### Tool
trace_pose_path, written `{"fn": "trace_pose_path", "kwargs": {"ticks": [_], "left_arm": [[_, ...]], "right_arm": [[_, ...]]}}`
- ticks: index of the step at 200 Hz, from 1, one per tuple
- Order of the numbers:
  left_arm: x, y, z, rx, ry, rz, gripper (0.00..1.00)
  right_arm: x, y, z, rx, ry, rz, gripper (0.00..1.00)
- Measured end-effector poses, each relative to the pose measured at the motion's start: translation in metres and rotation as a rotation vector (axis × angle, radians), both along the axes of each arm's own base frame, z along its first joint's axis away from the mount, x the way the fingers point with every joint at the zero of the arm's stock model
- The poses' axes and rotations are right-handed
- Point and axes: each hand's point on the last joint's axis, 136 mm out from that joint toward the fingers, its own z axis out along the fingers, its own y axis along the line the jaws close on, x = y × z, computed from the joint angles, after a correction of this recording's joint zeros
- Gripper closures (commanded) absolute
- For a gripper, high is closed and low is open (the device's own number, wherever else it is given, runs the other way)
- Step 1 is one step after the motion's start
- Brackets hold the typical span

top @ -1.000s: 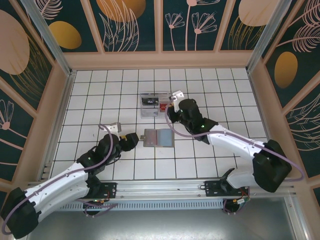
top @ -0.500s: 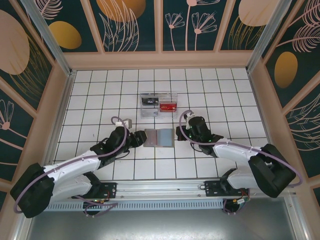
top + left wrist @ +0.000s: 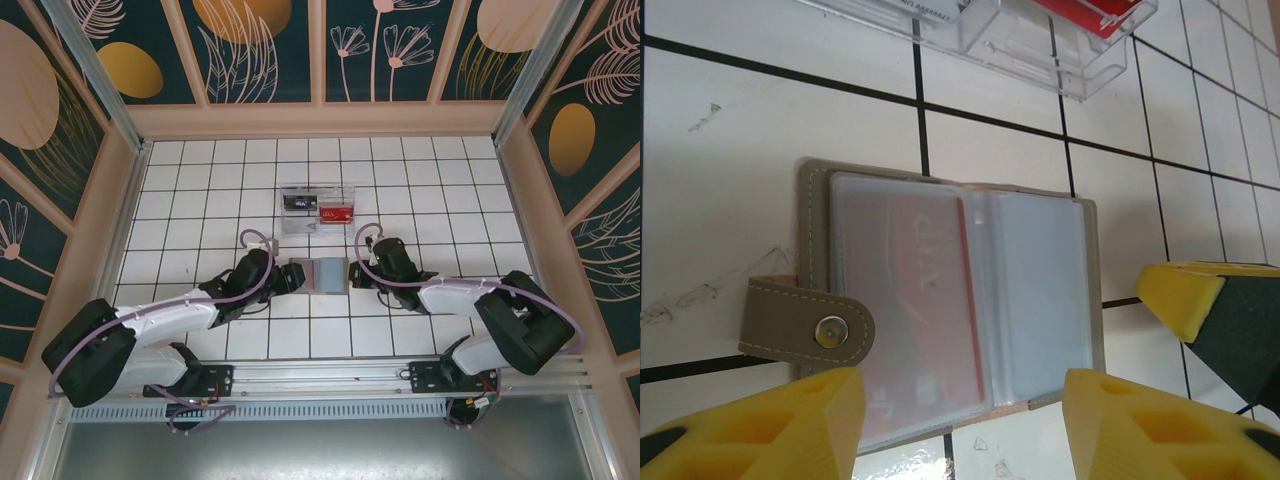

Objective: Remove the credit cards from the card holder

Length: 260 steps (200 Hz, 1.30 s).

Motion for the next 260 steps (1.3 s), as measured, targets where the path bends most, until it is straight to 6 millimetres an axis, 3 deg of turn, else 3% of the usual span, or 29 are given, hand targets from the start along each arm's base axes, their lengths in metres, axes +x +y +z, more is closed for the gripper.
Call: {"fn": "trace_pose_path", "kwargs": {"ticks": [60,260], "left_arm": [[0.002,-0.009,-0.014,0.028,0.027,-0.013,0.44],[0.011,-0.005,-0.041,0.138,0.080,0.026,0.47]], "right_arm": [[-0.006,-0.002,-0.024,-0.033,0.074,0.004,0.91],[-0.003,0.004,-0.024,-0.026,0.086,0.015,0.90]]}}
